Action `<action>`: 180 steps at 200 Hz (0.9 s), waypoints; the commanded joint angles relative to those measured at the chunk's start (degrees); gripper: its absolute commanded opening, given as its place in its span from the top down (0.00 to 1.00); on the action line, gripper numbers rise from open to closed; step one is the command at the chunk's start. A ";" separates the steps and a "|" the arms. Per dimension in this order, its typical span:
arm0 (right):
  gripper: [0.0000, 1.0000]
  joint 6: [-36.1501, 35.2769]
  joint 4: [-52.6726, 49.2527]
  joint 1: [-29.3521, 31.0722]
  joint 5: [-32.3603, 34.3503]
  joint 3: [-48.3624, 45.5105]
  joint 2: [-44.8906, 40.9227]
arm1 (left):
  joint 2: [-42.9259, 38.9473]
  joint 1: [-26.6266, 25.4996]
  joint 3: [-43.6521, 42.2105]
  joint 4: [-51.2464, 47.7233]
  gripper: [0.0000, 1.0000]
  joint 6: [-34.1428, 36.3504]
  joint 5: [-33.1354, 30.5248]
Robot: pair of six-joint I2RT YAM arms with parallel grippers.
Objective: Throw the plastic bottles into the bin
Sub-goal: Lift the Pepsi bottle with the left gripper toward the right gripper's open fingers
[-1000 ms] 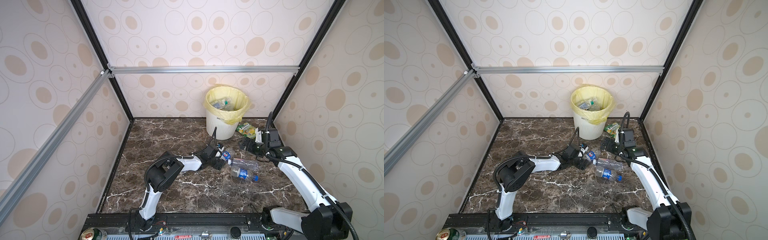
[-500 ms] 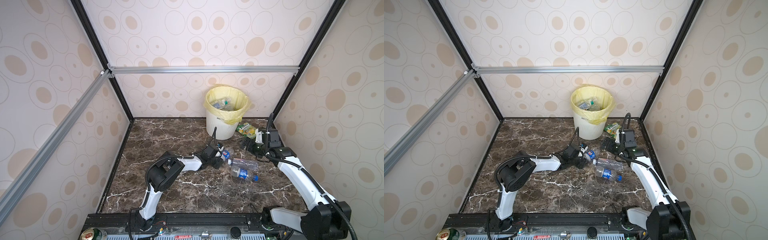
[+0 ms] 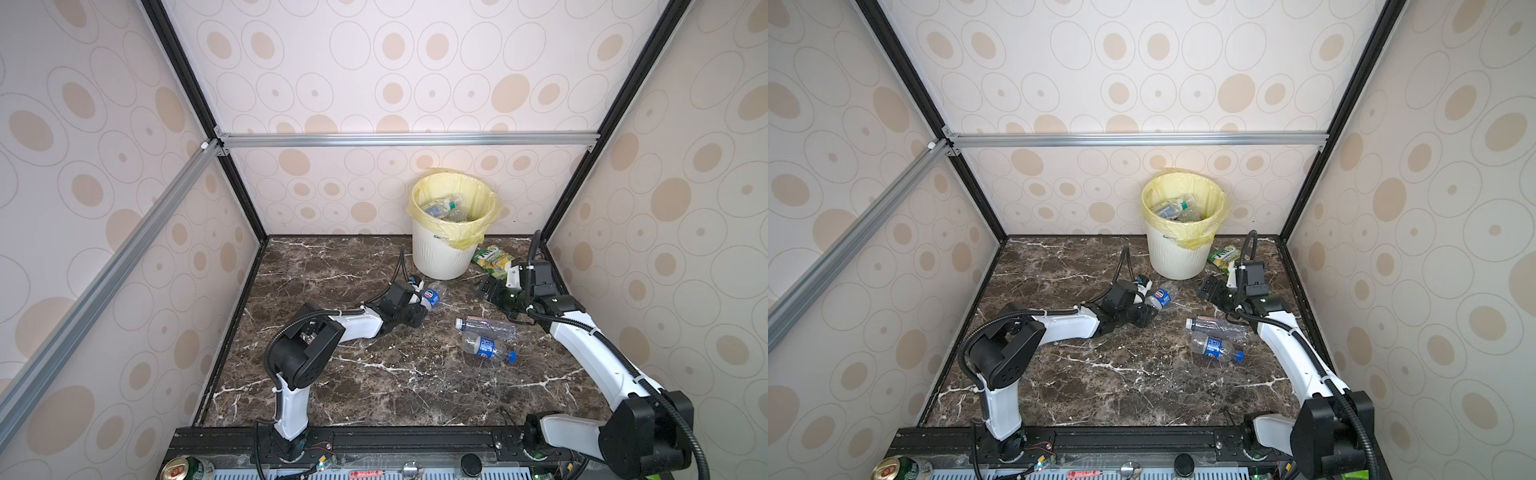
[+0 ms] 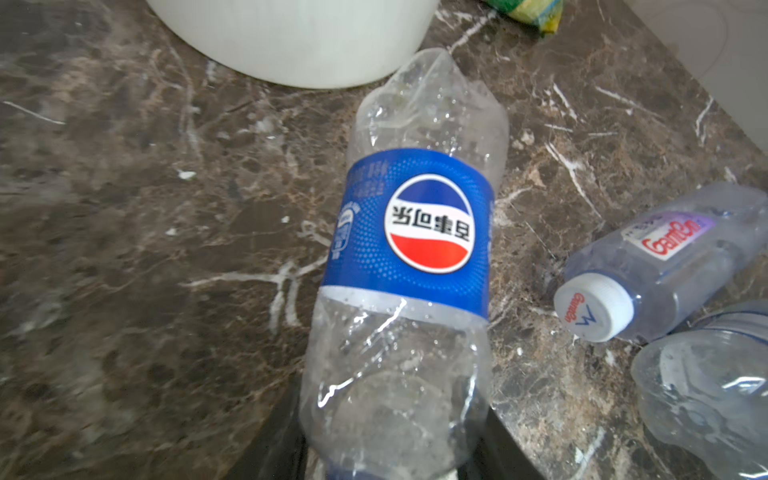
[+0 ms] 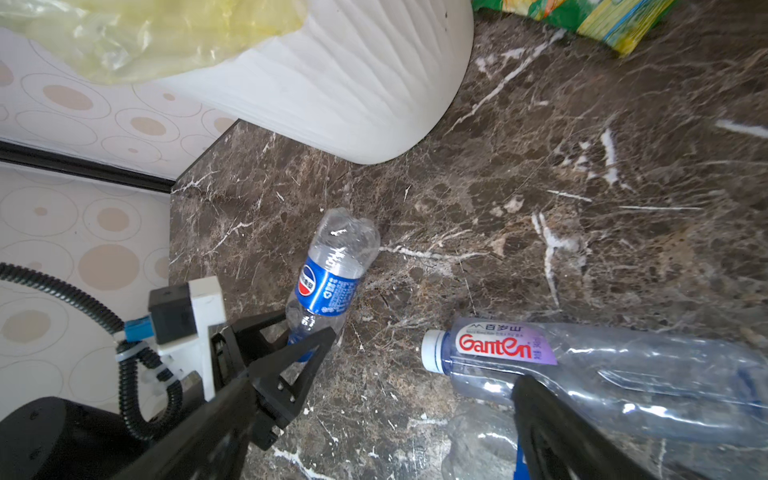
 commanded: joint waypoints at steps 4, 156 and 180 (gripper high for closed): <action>0.01 3.93 4.51 -0.22 -4.17 -1.99 1.27 | -3.55 0.87 -0.29 2.30 0.51 -3.59 2.04; 0.01 19.35 31.68 17.67 -1.85 5.27 17.48 | -18.63 11.96 -14.34 13.19 0.51 -23.79 16.14; 0.02 21.79 35.59 19.80 -1.55 7.15 21.36 | -20.41 13.00 -18.14 16.76 0.51 -26.68 17.64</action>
